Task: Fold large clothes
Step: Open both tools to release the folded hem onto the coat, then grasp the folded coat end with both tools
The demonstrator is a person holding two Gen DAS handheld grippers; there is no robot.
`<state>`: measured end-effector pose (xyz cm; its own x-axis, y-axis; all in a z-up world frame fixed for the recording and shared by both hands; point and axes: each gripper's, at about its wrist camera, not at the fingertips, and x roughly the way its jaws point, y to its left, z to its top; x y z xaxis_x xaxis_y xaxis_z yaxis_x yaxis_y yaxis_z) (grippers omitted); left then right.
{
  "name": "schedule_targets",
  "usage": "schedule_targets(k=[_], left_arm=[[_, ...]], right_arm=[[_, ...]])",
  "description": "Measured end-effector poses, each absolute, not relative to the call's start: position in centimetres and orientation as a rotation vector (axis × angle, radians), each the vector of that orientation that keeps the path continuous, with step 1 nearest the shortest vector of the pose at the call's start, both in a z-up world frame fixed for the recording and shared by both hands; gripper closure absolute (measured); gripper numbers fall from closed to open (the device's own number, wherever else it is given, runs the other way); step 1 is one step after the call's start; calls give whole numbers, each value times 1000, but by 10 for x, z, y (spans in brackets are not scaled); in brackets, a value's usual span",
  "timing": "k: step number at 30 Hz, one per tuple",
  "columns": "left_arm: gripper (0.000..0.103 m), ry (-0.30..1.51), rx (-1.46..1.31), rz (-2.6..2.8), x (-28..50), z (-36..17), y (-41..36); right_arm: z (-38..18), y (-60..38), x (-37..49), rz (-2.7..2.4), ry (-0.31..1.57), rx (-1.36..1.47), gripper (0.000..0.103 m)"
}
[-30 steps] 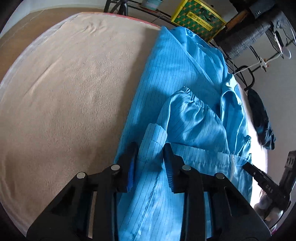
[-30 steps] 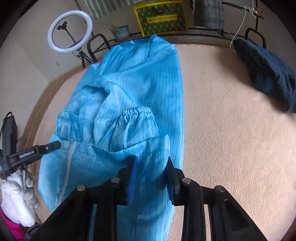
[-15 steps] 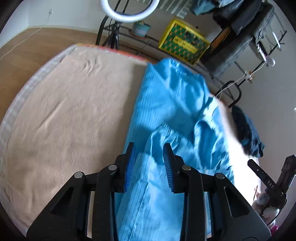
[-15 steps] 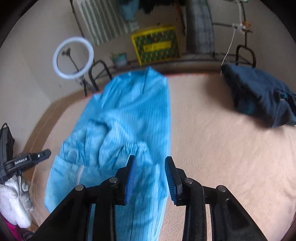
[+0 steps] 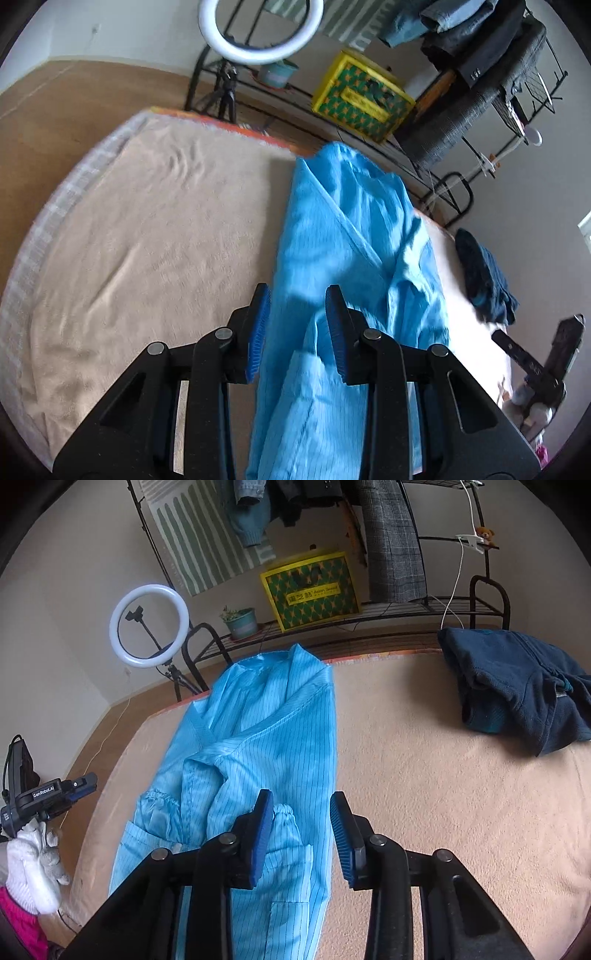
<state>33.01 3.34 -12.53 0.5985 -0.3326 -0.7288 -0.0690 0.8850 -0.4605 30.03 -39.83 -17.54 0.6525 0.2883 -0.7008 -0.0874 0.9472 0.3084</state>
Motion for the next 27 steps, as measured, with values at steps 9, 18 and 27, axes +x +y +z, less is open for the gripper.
schedule_targets(k=[9, 18, 27], left_arm=[[72, 1040, -514, -300, 293, -154, 7], [72, 1037, -230, -329, 230, -176, -41], [87, 1099, -120, -220, 228, -201, -30]], right_arm=[[-190, -383, 284, 325, 901, 203, 78], [-227, -320, 216, 470, 933, 35, 80], [-251, -337, 200, 345, 1004, 59, 86]])
